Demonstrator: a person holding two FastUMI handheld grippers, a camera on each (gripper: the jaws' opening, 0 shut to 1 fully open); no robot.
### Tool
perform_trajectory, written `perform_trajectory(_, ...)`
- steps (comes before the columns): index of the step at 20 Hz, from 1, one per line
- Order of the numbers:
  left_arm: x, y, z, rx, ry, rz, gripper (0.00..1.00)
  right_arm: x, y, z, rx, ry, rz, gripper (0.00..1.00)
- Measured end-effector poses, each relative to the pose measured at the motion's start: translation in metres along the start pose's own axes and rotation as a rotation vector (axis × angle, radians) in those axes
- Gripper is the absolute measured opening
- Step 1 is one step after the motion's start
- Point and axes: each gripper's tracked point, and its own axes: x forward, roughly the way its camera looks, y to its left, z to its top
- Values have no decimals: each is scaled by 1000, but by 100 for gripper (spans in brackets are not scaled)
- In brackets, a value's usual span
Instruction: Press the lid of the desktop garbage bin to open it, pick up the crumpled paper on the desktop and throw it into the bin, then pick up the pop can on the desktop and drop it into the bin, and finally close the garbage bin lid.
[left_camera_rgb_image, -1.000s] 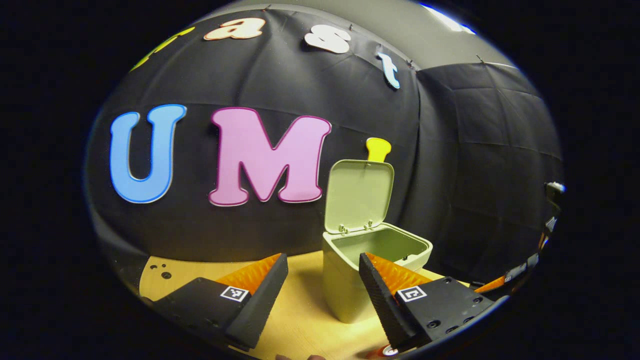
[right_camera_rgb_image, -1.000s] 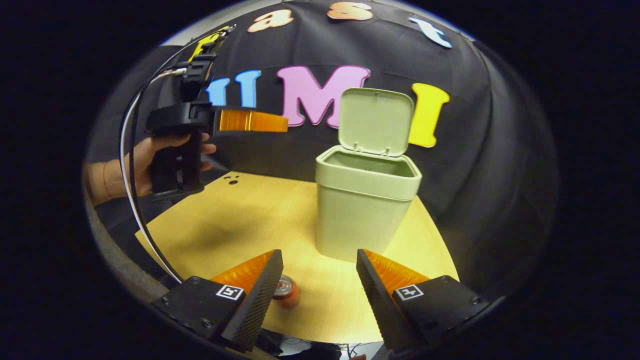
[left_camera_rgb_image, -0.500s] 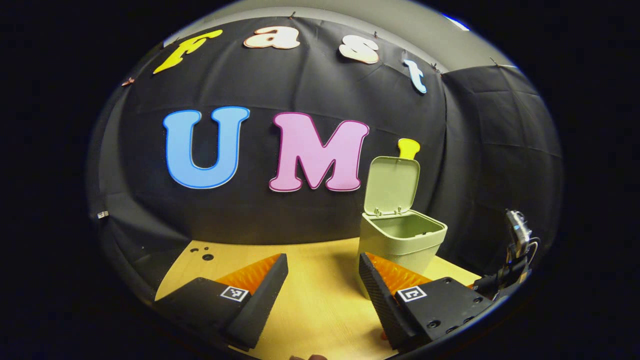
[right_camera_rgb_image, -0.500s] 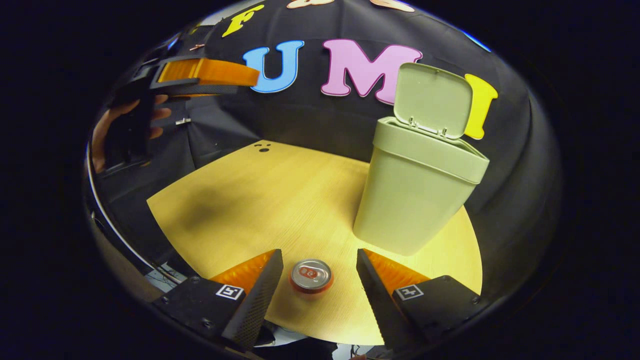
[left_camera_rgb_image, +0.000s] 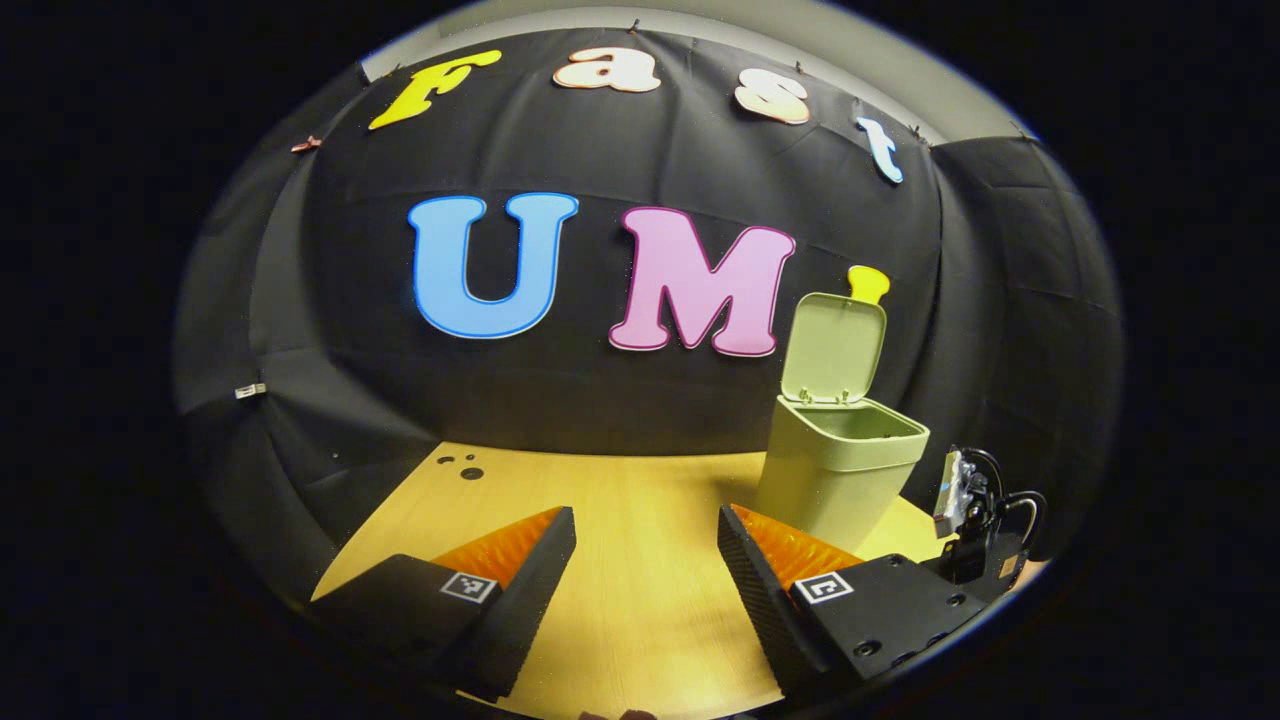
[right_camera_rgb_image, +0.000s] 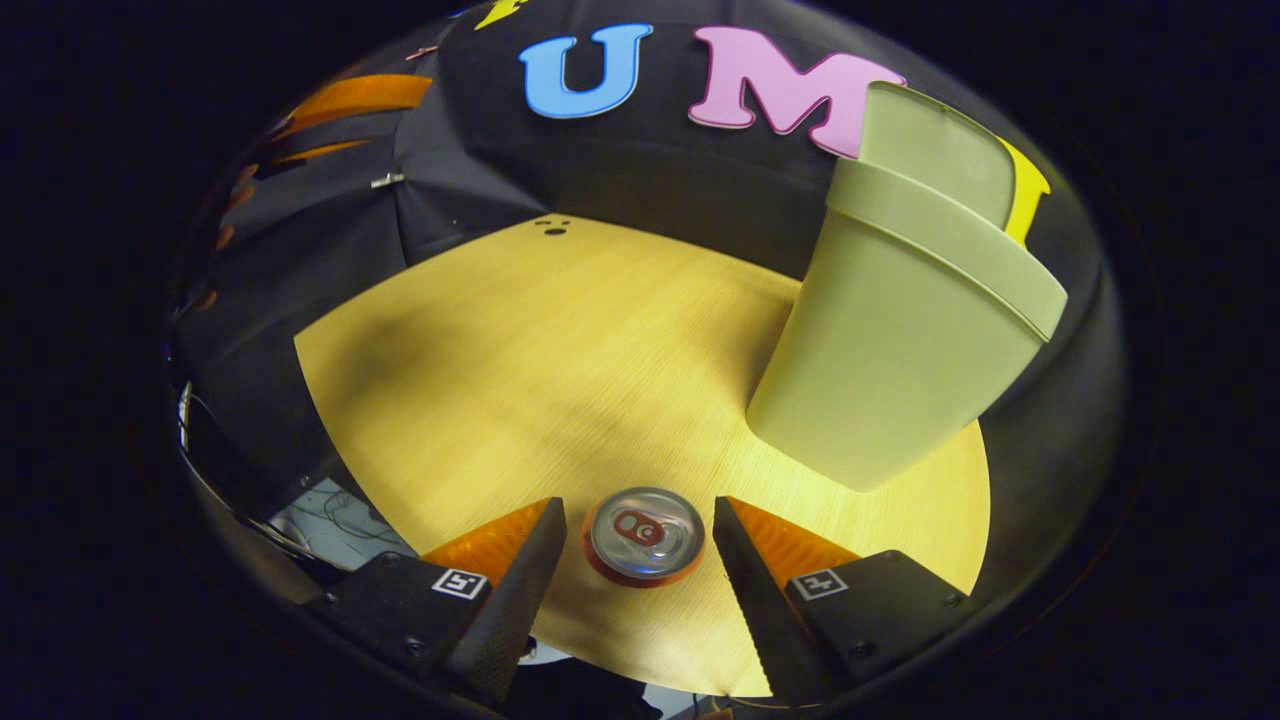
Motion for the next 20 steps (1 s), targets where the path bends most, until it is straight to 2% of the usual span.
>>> perform_trajectory(4, -10, 13, -11, -10, 13, 58, 92, 13, -2, -14, -26, 53, 2, 94)
perform_trajectory(5, -13, 16, -14, -12, 15, 74, 93, 12, -2, -13, -21, 50, 8, 88)
perform_trajectory(9, -21, 25, -21, -36, 21, 144, 93, 2, 0, 3, -38, 5, 64, 86)
perform_trajectory(14, -28, 30, -25, -65, 37, 237, 92, -24, -3, 55, -9, -110, 159, 84)
perform_trajectory(15, -30, 29, -22, -68, 30, 250, 96, -30, -6, 67, -15, -131, 170, 84)
perform_trajectory(16, -31, 29, -20, -68, 24, 265, 92, -35, -9, 79, -21, -155, 176, 84)
perform_trajectory(20, -34, 20, -15, -67, 12, 294, 96, -72, -25, 131, 16, -279, 194, 84)
